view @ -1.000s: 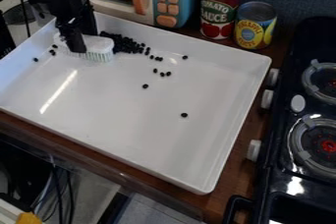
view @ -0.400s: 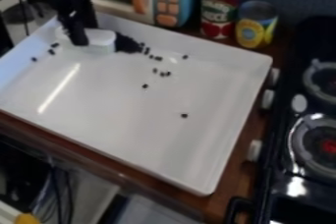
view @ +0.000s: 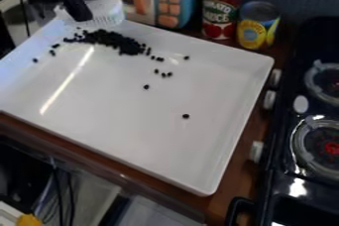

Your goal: Sweep into pile

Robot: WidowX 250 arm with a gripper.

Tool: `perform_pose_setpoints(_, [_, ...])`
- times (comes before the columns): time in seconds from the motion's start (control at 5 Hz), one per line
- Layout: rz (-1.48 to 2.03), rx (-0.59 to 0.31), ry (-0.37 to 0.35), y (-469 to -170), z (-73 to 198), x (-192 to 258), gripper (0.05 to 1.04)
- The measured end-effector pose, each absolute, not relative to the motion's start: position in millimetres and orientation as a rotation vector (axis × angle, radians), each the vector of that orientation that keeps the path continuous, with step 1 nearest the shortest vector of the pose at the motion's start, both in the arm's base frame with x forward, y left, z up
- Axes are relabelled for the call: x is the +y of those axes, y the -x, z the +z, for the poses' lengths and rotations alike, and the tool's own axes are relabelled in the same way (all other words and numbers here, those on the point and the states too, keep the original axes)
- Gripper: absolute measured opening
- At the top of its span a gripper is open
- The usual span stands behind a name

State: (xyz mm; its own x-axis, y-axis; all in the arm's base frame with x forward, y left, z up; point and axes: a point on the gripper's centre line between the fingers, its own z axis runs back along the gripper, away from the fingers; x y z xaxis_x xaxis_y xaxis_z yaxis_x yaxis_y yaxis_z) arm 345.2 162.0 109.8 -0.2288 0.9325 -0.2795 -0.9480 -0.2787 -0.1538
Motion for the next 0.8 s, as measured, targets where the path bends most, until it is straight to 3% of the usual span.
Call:
perform_pose_setpoints(0.2, [1.807,0.068,0.321,-334,109,125,0.719])
perform_pose_setpoints(0.4, [1.972,0.024,0.101,-324,76,69,0.719])
perform_pose_setpoints(0.6, [2.087,-0.021,-0.001,-309,47,21,0.719])
perform_pose_setpoints(0.8, [2.058,0.006,0.001,-298,42,-14,0.719])
